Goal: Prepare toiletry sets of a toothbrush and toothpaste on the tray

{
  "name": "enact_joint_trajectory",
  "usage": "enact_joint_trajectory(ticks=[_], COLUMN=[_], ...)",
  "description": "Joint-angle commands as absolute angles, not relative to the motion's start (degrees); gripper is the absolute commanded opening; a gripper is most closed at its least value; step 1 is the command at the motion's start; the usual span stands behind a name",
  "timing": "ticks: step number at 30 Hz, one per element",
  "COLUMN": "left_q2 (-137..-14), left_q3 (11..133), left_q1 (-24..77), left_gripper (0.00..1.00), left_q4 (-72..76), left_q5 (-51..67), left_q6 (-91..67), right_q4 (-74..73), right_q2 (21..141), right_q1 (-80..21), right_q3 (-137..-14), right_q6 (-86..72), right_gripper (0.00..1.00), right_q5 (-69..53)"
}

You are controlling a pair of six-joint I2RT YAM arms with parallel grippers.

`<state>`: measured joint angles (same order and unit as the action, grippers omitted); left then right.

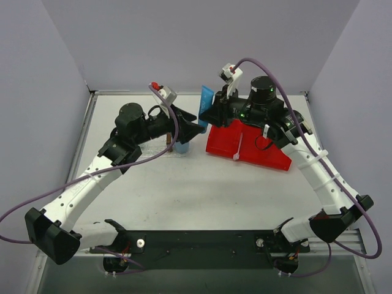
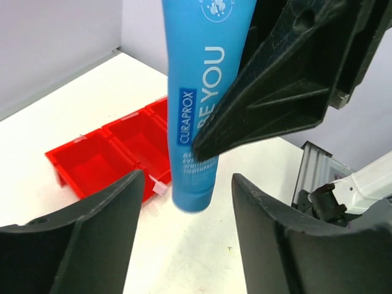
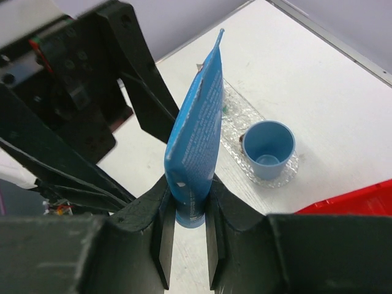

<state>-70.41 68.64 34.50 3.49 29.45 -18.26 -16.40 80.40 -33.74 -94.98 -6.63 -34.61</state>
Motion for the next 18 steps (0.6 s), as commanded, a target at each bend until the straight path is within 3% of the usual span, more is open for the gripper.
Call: enact_joint_trajectory(ticks=[1,7,11,18], left_q2=[-65.5,-62.8,-63.0,-64.2], left_q3=[69.2,72.7,77.2,80.9], left_q1=[32.9,30.4,29.6,29.7], left_gripper=[0.71,0.79,0.80,0.81], left_q4=[0.8,-8.2,-12.8,-15.6], left_q5=[29.1,30.8,43.4,53.8], left_q6=[-12.3,-5.3,-0.6,-1.2], right_q4=[-16.2,-19.1,-23.2,-31.3], right_q2=[75.8,72.6,71.5,71.2], right_q1=[-33.7,-33.6,-33.7,-35.1], right_q3=[-95.5,-93.1,-92.2,-90.1], right_q6=[-1.6,3.6,8.8,15.5], right_gripper=[0.00,0.00,0.00,0.00], right_q5=[-31.5,-34.7,-42.4,-49.8])
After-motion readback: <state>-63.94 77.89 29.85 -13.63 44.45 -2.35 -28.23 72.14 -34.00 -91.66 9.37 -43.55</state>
